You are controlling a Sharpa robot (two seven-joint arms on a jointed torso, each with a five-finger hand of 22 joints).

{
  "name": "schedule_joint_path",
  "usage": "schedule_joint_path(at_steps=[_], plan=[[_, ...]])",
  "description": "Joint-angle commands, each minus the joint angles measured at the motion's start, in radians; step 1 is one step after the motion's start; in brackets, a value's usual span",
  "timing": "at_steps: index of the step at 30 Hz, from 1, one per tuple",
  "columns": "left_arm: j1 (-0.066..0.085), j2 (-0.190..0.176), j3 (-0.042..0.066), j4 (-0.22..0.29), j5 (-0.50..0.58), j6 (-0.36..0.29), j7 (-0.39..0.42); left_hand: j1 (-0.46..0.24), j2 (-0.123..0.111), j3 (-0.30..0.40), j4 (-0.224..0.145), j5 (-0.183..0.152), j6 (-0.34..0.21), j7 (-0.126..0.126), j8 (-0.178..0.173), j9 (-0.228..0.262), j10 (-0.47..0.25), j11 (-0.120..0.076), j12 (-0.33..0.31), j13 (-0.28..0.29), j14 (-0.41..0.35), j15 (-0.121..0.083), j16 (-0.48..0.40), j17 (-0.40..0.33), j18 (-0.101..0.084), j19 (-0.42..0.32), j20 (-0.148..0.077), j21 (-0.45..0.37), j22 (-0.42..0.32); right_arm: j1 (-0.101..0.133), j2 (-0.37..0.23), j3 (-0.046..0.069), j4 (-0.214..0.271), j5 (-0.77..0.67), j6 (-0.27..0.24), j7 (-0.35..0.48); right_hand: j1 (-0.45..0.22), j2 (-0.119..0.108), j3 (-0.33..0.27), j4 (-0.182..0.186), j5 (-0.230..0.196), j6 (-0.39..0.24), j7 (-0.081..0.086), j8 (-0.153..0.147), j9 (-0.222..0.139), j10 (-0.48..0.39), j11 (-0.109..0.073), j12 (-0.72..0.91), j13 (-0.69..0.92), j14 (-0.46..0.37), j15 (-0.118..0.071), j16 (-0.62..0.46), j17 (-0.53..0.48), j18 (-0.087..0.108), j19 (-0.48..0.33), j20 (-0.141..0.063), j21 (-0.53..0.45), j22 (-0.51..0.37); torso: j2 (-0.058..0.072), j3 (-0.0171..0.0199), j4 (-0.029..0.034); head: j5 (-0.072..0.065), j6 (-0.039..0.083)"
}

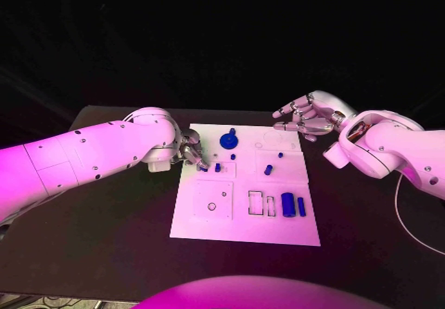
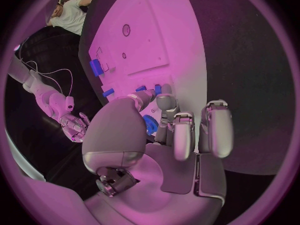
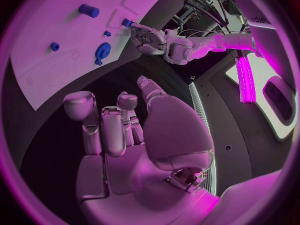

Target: Assemble the parts on the task board

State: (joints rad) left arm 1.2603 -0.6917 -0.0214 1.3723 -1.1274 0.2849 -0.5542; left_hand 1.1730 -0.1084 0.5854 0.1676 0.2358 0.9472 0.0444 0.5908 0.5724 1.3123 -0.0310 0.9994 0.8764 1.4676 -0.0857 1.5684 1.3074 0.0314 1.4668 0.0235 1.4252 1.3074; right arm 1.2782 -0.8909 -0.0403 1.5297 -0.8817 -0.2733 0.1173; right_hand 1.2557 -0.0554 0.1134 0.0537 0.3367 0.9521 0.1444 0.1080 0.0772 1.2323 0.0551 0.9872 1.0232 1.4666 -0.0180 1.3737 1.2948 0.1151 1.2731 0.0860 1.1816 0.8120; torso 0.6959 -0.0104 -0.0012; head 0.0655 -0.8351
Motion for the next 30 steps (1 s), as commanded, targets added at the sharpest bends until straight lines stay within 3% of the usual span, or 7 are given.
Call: schedule_joint_path(at_steps=[1,6,10,30], plan=[[-0.003,0.002,-0.003,-0.001,-0.007,0.042,-0.008,-0.012,0.001,0.144,-0.144,0.008,0.010,-0.004,0.006,-0.001,0.007,-0.003,0.007,0.002,0.103,-0.004,0.002,0.263,0.003,0.057,-0.004,0.005,0.171,-0.001,0.000,0.000,0.001,-0.006,0.010,0.005,0.003,0.006,-0.002,-0.002,0.005,0.004,0.000,0.007,-0.001,-0.005,-0.001,0.006,0.001,0.048,-0.006,-0.003,0.000,0.019,-0.001,-0.007,-0.005,-0.001,0.000,-0.0003,0.0001,0.000,-0.002],[-0.003,0.007,-0.003,-0.002,-0.007,0.041,-0.010,-0.025,-0.001,0.147,-0.149,0.030,0.014,-0.005,0.007,-0.004,0.012,-0.003,0.011,0.006,0.103,-0.004,0.002,0.263,0.003,0.058,-0.005,0.007,0.173,-0.001,0.001,0.000,0.001,-0.006,0.010,0.005,0.003,0.006,-0.002,-0.002,0.005,0.004,0.000,0.007,-0.001,-0.005,-0.001,0.006,0.001,0.048,-0.006,-0.003,0.000,0.019,-0.001,-0.007,-0.005,-0.001,0.000,0.0001,-0.0004,0.001,0.000],[-0.003,0.014,-0.003,-0.008,-0.004,0.041,-0.016,-0.051,-0.005,0.134,-0.147,0.070,0.021,-0.007,0.010,-0.006,0.019,-0.004,0.016,0.012,0.103,-0.005,0.002,0.263,0.002,0.059,-0.005,0.008,0.174,-0.001,0.001,0.000,0.002,-0.006,0.010,0.005,0.003,0.006,-0.002,-0.002,0.005,0.004,0.000,0.007,-0.001,-0.005,-0.001,0.006,0.001,0.048,-0.006,-0.003,0.000,0.019,-0.001,-0.007,-0.005,-0.001,0.001,0.0002,-0.0003,0.000,-0.001],[-0.003,0.045,-0.006,-0.038,0.002,0.054,-0.061,-0.146,0.014,0.000,-0.073,0.071,0.049,-0.018,0.004,-0.027,0.033,-0.012,0.040,0.040,0.103,-0.011,0.002,0.263,0.000,0.062,-0.010,0.014,0.182,-0.001,0.003,0.000,0.002,-0.005,0.011,0.006,0.004,0.008,-0.002,-0.002,0.008,0.004,0.000,0.007,-0.001,-0.005,-0.001,0.006,0.001,0.048,-0.006,-0.003,0.000,0.019,-0.001,-0.007,-0.006,-0.002,0.000,0.0001,-0.0011,-0.004,-0.004]])
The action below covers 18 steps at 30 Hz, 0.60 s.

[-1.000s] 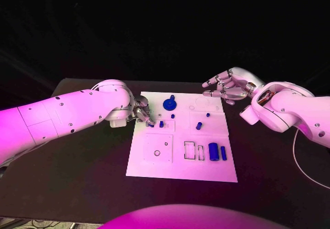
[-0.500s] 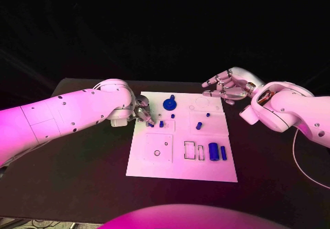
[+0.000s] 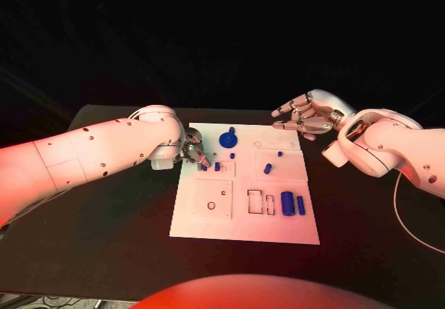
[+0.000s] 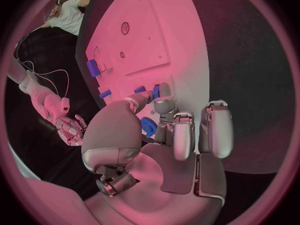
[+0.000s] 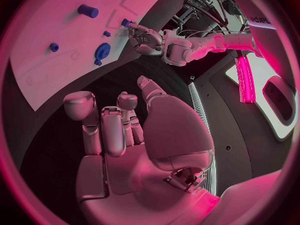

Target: Assemble the parts on the task board

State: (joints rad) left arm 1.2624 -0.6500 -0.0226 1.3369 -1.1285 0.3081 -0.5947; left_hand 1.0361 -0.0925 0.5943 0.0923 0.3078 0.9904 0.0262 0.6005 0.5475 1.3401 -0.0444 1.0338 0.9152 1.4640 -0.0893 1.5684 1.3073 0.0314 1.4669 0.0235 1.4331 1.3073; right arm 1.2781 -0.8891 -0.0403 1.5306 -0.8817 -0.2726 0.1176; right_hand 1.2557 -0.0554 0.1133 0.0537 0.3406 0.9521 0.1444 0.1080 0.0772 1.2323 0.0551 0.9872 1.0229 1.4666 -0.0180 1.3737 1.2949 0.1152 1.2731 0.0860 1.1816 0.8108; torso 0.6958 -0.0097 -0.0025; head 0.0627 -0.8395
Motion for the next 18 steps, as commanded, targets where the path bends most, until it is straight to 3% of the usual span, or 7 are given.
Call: schedule_joint_path(at_steps=[1,18], plan=[[-0.006,0.005,-0.005,-0.004,0.003,0.032,-0.023,-0.016,-0.002,-0.019,0.009,-0.002,0.008,0.000,-0.006,-0.003,0.007,0.002,0.008,0.004,0.107,-0.007,0.002,0.264,0.000,0.062,-0.010,0.007,0.182,-0.001,0.001,0.000,0.001,-0.005,0.011,0.006,0.005,0.008,-0.002,-0.002,0.006,0.004,0.000,0.007,-0.001,-0.005,-0.001,0.006,0.001,0.048,-0.006,-0.003,0.000,0.019,-0.001,-0.007,-0.006,0.000,0.000,-0.0007,0.0005,-0.001,0.000],[-0.005,0.008,-0.004,-0.013,0.011,0.038,-0.041,-0.045,0.006,-0.157,0.061,-0.004,0.031,-0.002,-0.027,-0.030,0.008,0.000,0.012,0.015,0.107,-0.009,0.002,0.264,0.000,0.063,-0.011,0.004,0.184,-0.001,0.000,0.000,0.002,-0.004,0.012,0.007,0.008,0.010,-0.002,-0.001,0.026,0.004,0.000,0.007,-0.002,-0.007,-0.001,0.006,-0.001,0.048,-0.006,-0.005,-0.001,0.019,-0.001,-0.007,-0.007,-0.002,-0.001,-0.0007,0.0006,-0.002,-0.002]])
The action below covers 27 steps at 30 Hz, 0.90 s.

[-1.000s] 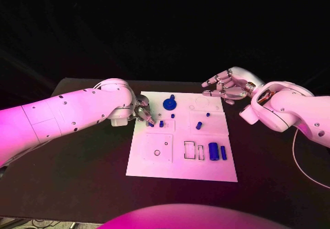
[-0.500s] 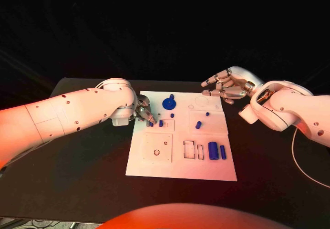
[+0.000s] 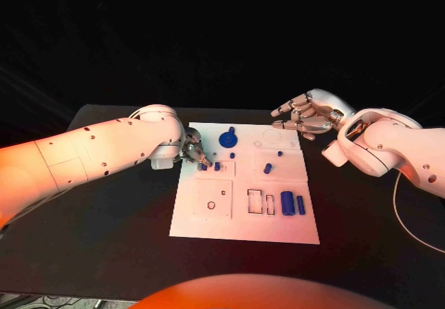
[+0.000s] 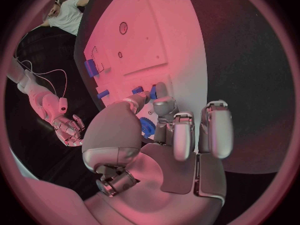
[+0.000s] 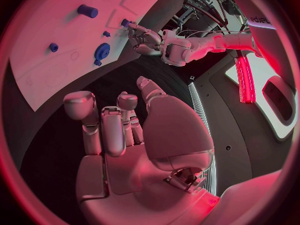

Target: Assemble the parts on the task board

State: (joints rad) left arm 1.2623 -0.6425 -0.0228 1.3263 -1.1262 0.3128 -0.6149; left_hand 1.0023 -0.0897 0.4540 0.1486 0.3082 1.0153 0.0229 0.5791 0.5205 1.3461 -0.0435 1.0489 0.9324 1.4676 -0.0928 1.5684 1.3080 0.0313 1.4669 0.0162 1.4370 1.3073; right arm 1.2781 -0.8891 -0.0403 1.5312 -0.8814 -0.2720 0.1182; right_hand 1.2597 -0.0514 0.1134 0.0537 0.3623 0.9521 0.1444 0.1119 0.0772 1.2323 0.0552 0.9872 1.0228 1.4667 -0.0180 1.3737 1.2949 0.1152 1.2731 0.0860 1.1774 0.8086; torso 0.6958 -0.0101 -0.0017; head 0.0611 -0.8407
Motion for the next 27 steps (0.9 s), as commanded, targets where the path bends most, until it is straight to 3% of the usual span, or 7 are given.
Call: schedule_joint_path(at_steps=[1,11,12,15,22,27], plan=[[-0.005,0.000,-0.004,-0.003,0.009,0.035,-0.021,-0.012,0.003,-0.032,0.010,-0.004,0.008,0.001,-0.008,-0.005,0.002,-0.001,-0.003,-0.002,0.103,-0.005,0.002,0.263,0.000,0.063,-0.004,0.002,0.185,-0.001,0.000,0.000,0.001,-0.004,0.011,0.006,0.004,0.006,-0.002,-0.001,0.004,0.004,0.000,0.003,-0.002,-0.007,-0.001,0.006,-0.001,0.048,-0.006,-0.005,-0.001,0.019,-0.001,-0.007,-0.003,0.000,-0.001,-0.0003,-0.0003,0.000,-0.001],[-0.005,-0.010,0.000,0.001,0.010,0.023,-0.024,-0.011,0.001,-0.133,0.046,-0.007,0.018,0.001,-0.019,-0.019,0.002,-0.001,-0.007,-0.001,0.103,-0.007,0.002,0.263,-0.001,0.065,-0.005,0.003,0.188,-0.001,0.001,0.000,0.000,-0.004,0.013,0.006,0.004,0.007,-0.002,0.000,0.008,0.004,0.000,0.003,-0.002,-0.008,-0.001,0.006,-0.002,0.048,-0.006,-0.005,-0.001,0.019,-0.001,-0.007,-0.004,-0.001,-0.001,-0.0006,-0.0003,0.001,-0.002],[-0.005,-0.013,0.000,0.004,0.010,0.015,-0.022,-0.015,-0.002,-0.149,0.052,-0.015,0.019,0.001,-0.020,-0.020,0.003,-0.001,-0.006,0.000,0.103,-0.006,0.002,0.263,-0.001,0.065,-0.006,0.005,0.189,-0.001,0.001,0.000,0.000,-0.004,0.013,0.006,0.004,0.007,-0.002,0.000,0.008,0.004,0.000,0.003,-0.002,-0.008,-0.001,0.006,-0.002,0.048,-0.006,-0.005,-0.001,0.019,-0.001,-0.007,-0.004,-0.001,0.000,-0.0009,-0.0002,0.000,-0.002],[-0.005,-0.025,0.002,0.014,0.010,-0.015,-0.013,-0.016,-0.001,-0.194,0.077,-0.085,0.025,-0.001,-0.021,-0.024,0.007,-0.002,-0.002,0.007,0.103,-0.008,0.002,0.263,-0.003,0.068,-0.006,0.011,0.194,-0.001,0.001,0.000,-0.001,-0.004,0.012,0.006,0.004,0.007,-0.002,0.000,0.008,0.004,0.000,0.003,-0.002,-0.008,-0.001,0.006,-0.002,0.048,-0.006,-0.005,-0.001,0.019,-0.001,-0.007,-0.004,-0.001,0.000,-0.0012,0.0007,-0.001,-0.002],[0.000,-0.047,0.014,0.038,0.055,-0.134,0.023,-0.022,0.006,-0.259,0.127,-0.107,0.029,-0.002,-0.022,-0.029,0.010,-0.003,-0.001,0.010,0.103,-0.009,0.002,0.263,-0.003,0.069,-0.008,0.011,0.195,-0.001,0.003,0.000,-0.003,-0.004,0.010,0.008,0.003,0.006,-0.003,0.000,0.010,0.003,0.001,0.003,-0.002,-0.009,-0.001,0.003,-0.004,0.047,-0.006,-0.007,-0.003,0.020,-0.002,-0.007,-0.005,-0.004,0.000,-0.0007,0.0005,-0.001,0.000],[0.003,-0.059,0.021,0.045,0.121,-0.239,0.068,-0.033,0.011,-0.318,0.143,-0.179,0.028,-0.001,-0.023,-0.033,0.005,-0.002,-0.012,0.001,0.103,-0.008,0.002,0.263,0.000,0.066,-0.008,-0.002,0.190,-0.001,0.004,0.000,-0.005,-0.004,0.011,0.008,0.003,0.006,-0.003,0.000,0.010,0.003,0.001,0.003,-0.002,-0.009,-0.001,0.003,-0.004,0.047,-0.006,-0.007,-0.003,0.020,-0.002,-0.007,-0.005,-0.004,0.000,-0.0004,0.0003,-0.001,0.002]])
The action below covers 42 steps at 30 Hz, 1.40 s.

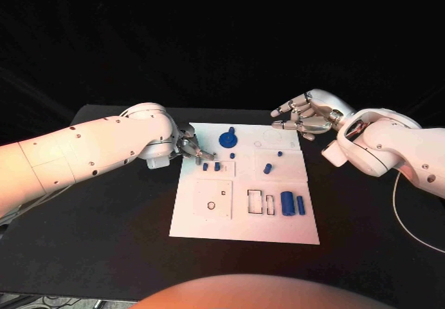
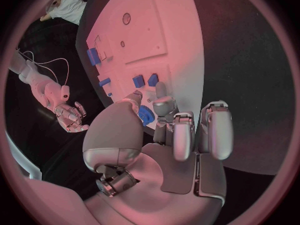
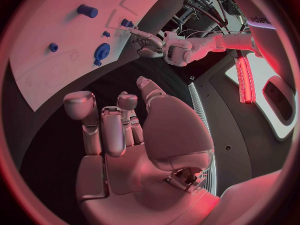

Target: Assemble the parts on the task board

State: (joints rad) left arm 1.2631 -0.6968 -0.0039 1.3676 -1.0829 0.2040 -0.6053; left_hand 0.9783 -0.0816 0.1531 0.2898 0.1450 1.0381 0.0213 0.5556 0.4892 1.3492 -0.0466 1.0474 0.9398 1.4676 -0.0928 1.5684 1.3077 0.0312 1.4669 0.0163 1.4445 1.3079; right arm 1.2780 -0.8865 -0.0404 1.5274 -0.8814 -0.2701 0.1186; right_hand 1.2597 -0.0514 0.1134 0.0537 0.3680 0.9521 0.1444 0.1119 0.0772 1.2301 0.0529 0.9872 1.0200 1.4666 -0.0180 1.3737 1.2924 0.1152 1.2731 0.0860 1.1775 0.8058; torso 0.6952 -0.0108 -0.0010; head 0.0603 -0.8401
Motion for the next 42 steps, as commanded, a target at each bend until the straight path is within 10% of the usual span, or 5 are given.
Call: schedule_joint_path(at_steps=[1,8,20,31,42], plan=[[0.003,-0.006,0.003,0.004,0.092,-0.148,0.069,-0.014,0.004,-0.026,0.002,-0.020,0.002,0.002,-0.001,-0.003,-0.003,0.002,-0.020,-0.016,0.103,-0.008,0.002,0.263,0.002,0.063,-0.008,-0.019,0.184,-0.001,0.002,0.000,-0.001,-0.004,0.009,0.008,0.003,0.006,-0.003,0.000,0.004,0.003,0.000,0.003,-0.002,-0.007,0.001,0.003,-0.001,0.047,-0.006,-0.007,-0.001,0.020,-0.002,-0.007,-0.005,-0.001,0.000,0.0006,-0.0005,0.000,0.001],[0.007,-0.015,0.005,-0.005,0.161,-0.248,0.165,0.005,0.014,-0.099,0.001,-0.012,-0.078,0.035,-0.025,-0.013,-0.156,0.030,-0.238,-0.245,0.094,0.015,-0.018,0.238,0.049,-0.010,0.008,-0.253,0.059,-0.002,0.001,0.000,-0.001,-0.004,0.009,0.007,0.003,0.006,-0.003,0.000,0.006,0.003,0.001,0.003,-0.002,-0.007,0.002,0.003,-0.001,0.047,-0.006,-0.008,-0.002,0.020,-0.003,-0.007,-0.007,-0.003,0.000,0.0009,-0.0005,-0.003,0.004],[-0.001,0.046,-0.020,-0.037,-0.045,-0.355,0.564,0.505,-0.012,0.093,-0.173,-0.006,-0.226,0.145,-0.202,-0.174,-0.450,0.148,-0.584,-0.547,-0.365,0.111,-0.768,-0.497,0.145,-0.339,0.108,-1.043,-0.409,-0.002,0.004,0.000,-0.003,-0.003,0.005,0.008,0.003,0.006,-0.003,0.001,0.007,0.003,0.001,0.003,-0.002,-0.008,0.002,0.003,-0.002,0.047,-0.006,-0.008,-0.002,0.020,-0.003,-0.007,-0.007,-0.003,0.002,-0.0008,-0.0023,-0.009,0.013],[-0.025,0.127,-0.038,-0.122,-0.282,-0.373,0.623,0.497,-0.058,0.158,-0.195,-0.010,-0.128,0.129,-0.315,-0.283,-0.384,0.143,-0.702,-0.736,-0.262,0.107,-0.735,-0.562,0.152,-0.243,0.096,-1.052,-0.443,-0.004,0.007,0.000,-0.004,-0.004,0.005,0.009,0.004,0.006,-0.003,0.000,0.008,0.003,0.001,0.003,-0.002,-0.008,0.001,0.002,-0.003,0.047,-0.006,-0.008,-0.002,0.020,-0.003,-0.007,-0.007,-0.003,0.001,0.0004,-0.0010,-0.017,0.019],[-0.042,0.180,-0.042,-0.161,-0.406,-0.299,0.547,0.448,-0.077,0.166,-0.178,-0.013,-0.044,0.117,-0.364,-0.325,-0.301,0.129,-0.755,-0.824,0.002,0.092,-0.222,-0.078,0.090,-0.026,0.080,-0.596,-0.165,-0.004,0.010,0.000,-0.004,-0.004,0.006,0.009,0.004,0.006,-0.003,0.000,0.008,0.003,0.001,0.003,-0.002,-0.008,0.001,0.002,-0.003,0.047,-0.006,-0.008,-0.002,0.020,-0.003,-0.007,-0.007,-0.003,0.002,0.0009,-0.0029,-0.020,0.017]])
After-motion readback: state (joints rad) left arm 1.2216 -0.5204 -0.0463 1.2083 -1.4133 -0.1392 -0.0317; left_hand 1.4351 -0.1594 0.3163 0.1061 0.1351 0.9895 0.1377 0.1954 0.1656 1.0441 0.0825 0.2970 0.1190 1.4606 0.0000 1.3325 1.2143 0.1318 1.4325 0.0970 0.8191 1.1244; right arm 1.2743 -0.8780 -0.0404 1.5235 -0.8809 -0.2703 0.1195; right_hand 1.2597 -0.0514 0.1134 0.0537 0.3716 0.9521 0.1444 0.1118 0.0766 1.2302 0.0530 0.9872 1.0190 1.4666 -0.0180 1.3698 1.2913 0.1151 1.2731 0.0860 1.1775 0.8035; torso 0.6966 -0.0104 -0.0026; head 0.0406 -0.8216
